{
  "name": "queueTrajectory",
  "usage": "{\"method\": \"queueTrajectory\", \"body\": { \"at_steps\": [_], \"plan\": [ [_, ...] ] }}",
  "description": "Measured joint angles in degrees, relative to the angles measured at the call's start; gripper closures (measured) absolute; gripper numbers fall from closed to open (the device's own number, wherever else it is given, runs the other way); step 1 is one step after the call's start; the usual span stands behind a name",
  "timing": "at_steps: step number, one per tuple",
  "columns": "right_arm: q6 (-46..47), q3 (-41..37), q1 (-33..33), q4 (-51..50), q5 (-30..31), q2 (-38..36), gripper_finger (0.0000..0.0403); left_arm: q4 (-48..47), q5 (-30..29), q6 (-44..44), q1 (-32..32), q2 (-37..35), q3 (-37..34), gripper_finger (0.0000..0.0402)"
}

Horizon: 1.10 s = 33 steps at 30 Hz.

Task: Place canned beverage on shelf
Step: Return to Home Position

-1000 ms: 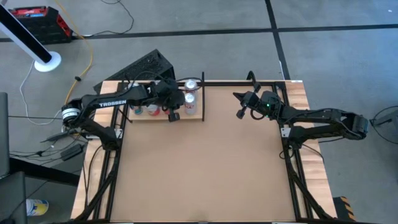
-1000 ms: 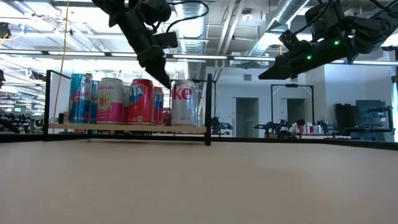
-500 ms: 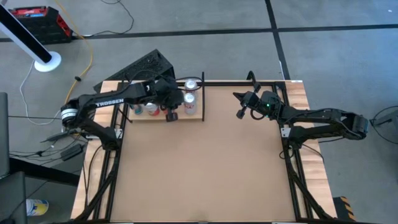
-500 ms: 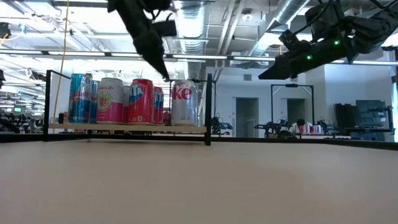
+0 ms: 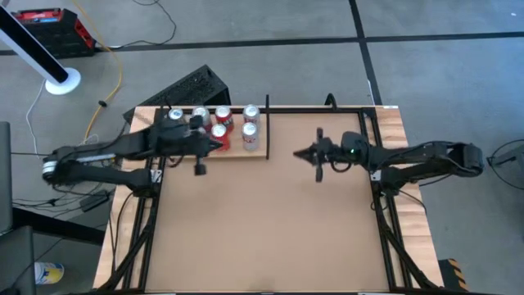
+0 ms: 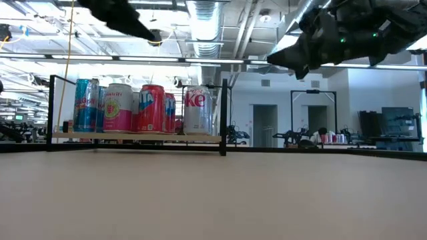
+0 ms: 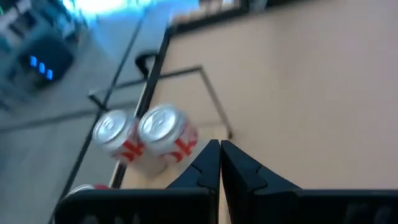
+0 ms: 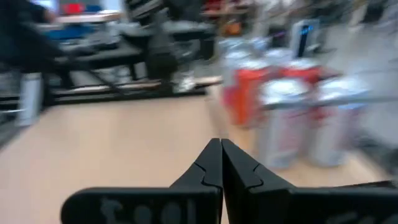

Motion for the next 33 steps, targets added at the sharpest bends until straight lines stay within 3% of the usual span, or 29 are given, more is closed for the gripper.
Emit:
{"method": "queueTrajectory", "body": {
  "at_steps": [6,10,15,18,22,27,33],
  "plan": [
    [6.1,2.3,8.9,1.7,1.0,0.7,0.0382,13.5,6.7,-5.3,-1.6,-19.6,-14.2,0.0402],
    [4.7,7.7,12.4,-5.9,1.3,-3.1,0.0382,18.5,6.8,-7.9,-1.6,-30.7,-20.4,0.0402],
    [1.5,13.2,14.8,-21.5,2.8,-9.9,0.0382,16.8,6.6,-8.6,-1.6,-40.2,-24.8,0.0402],
    [0.9,13.7,16.1,-26.6,8.2,-15.1,0.0382,15.1,6.6,-10.6,-1.6,-44.1,-26.5,0.0402],
    [0.1,10.7,17.5,-29.5,13.6,-21.7,0.0382,19.6,6.3,-14.7,-1.6,-47.3,-30.5,0.0402],
    [2.5,3.8,17.6,-25.7,15.1,-26.8,0.0382,25.8,3.5,-16.4,-1.6,-47.8,-36.3,0.0402],
    [6.4,-4.0,17.5,-20.0,16.4,-27.5,0.0382,34.4,0.4,-19.3,-1.6,-47.8,-43.7,0.0402]
  ]
}}
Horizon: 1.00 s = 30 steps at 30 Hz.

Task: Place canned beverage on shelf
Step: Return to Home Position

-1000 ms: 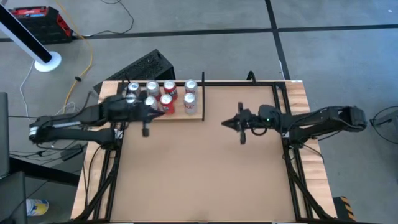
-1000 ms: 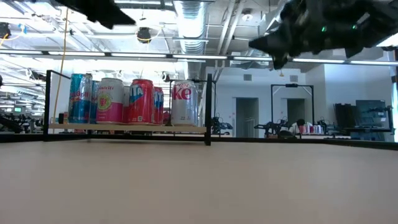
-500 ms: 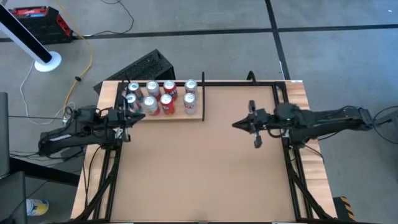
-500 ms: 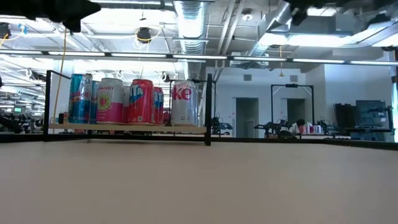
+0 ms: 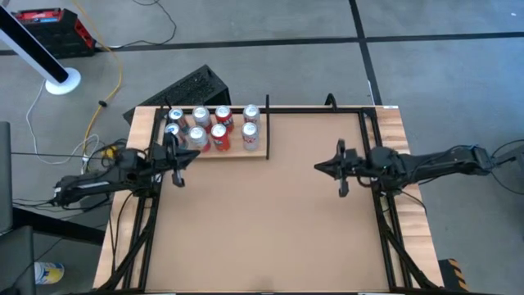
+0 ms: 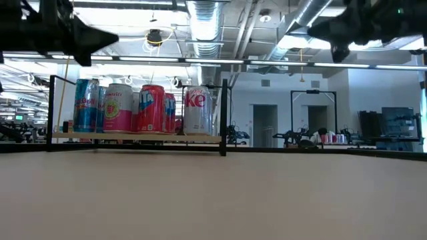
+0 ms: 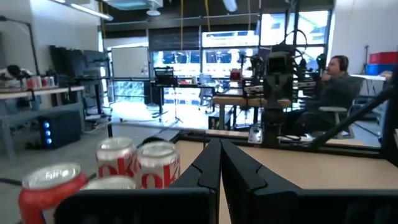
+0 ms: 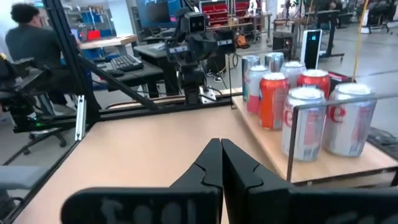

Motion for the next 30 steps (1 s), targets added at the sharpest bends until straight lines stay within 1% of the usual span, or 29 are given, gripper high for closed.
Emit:
{"method": "queueTrajectory", "body": {
  "at_steps": [3,6,10,13,16,18,20,23,26,30],
  "plan": [
    [1.2,-3.1,0.0,2.9,0.0,0.1,0.0382,2.2,-0.7,-1.6,0.0,0.0,-2.8,0.0402],
    [2.1,-6.7,0.0,7.9,0.0,0.1,0.0382,2.8,-1.1,-2.4,0.0,0.0,-4.7,0.0401],
    [2.1,-11.4,0.0,15.4,0.0,0.1,0.0382,1.4,-1.9,-3.3,0.0,0.0,-4.8,0.0402],
    [2.1,-13.7,0.0,17.9,-0.1,0.1,0.0382,0.9,0.6,-4.0,0.0,0.0,-4.8,0.0402],
    [1.5,-15.0,0.0,17.7,-0.4,0.1,0.0382,-1.5,3.2,-4.5,0.0,0.0,-4.8,0.0402],
    [-0.6,-15.5,0.0,18.1,-1.8,0.1,0.0382,-4.0,3.1,-4.5,0.0,0.0,-4.8,0.0402],
    [-2.3,-15.9,0.0,17.3,-3.0,-0.1,0.0382,-5.5,1.9,-5.1,0.0,0.0,-4.8,0.0402],
    [-2.6,-16.2,0.0,14.5,-3.2,-3.2,0.0382,-6.3,-0.2,-5.8,0.0,0.0,-4.8,0.0402],
    [-2.9,-16.2,0.0,6.5,-3.2,-8.6,0.0382,-6.1,-0.1,-5.9,0.0,0.0,-4.8,0.0402],
    [-2.7,-16.5,0.0,0.9,-3.2,-16.6,0.0382,-6.1,0.0,-6.1,0.0,0.0,-4.9,0.0402]
  ]
}}
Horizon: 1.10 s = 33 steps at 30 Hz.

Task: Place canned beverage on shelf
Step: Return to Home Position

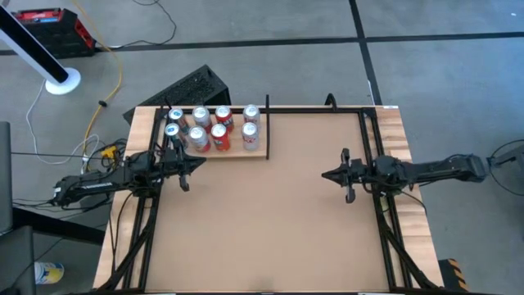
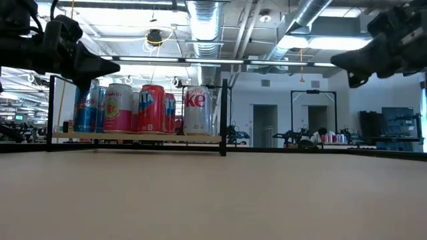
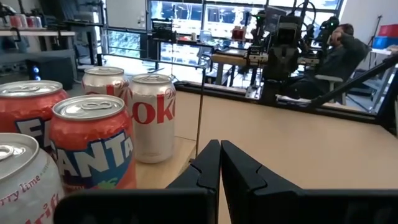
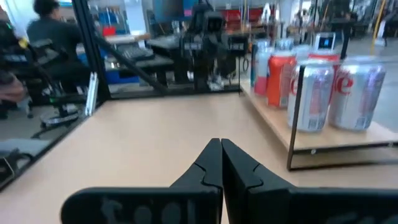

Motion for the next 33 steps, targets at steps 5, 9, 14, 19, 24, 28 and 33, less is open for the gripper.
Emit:
{"method": "queueTrajectory", "body": {
  "at_steps": [5,9,14,19,24,28,33],
  "plan": [
    [1.9,-2.1,-0.1,-9.8,0.3,-7.7,0.0382,0.0,0.0,-0.8,0.0,0.0,0.0,0.0402],
    [4.7,-2.1,-0.1,-12.3,-1.1,-9.3,0.0381,-0.1,0.0,1.6,0.0,0.0,-0.1,0.0402],
    [5.7,-2.1,0.0,-12.3,-1.3,-9.2,0.0368,-0.8,0.0,1.8,0.0,0.0,-0.1,0.0402],
    [5.7,-2.1,0.0,-12.4,-1.3,-9.2,0.0361,-6.0,0.0,1.8,0.0,0.0,-0.1,0.0402],
    [5.8,-2.1,0.0,-12.4,-1.4,-9.2,0.0361,-6.6,0.4,1.8,0.0,0.0,0.2,0.0402],
    [5.8,-2.1,0.0,-12.4,-1.5,-9.2,0.0361,-7.5,0.4,1.8,0.0,0.0,0.4,0.0402],
    [5.8,-2.1,0.0,-12.4,-1.5,-9.2,0.0361,-7.7,0.4,1.8,0.0,0.0,0.5,0.0402]
  ]
}}
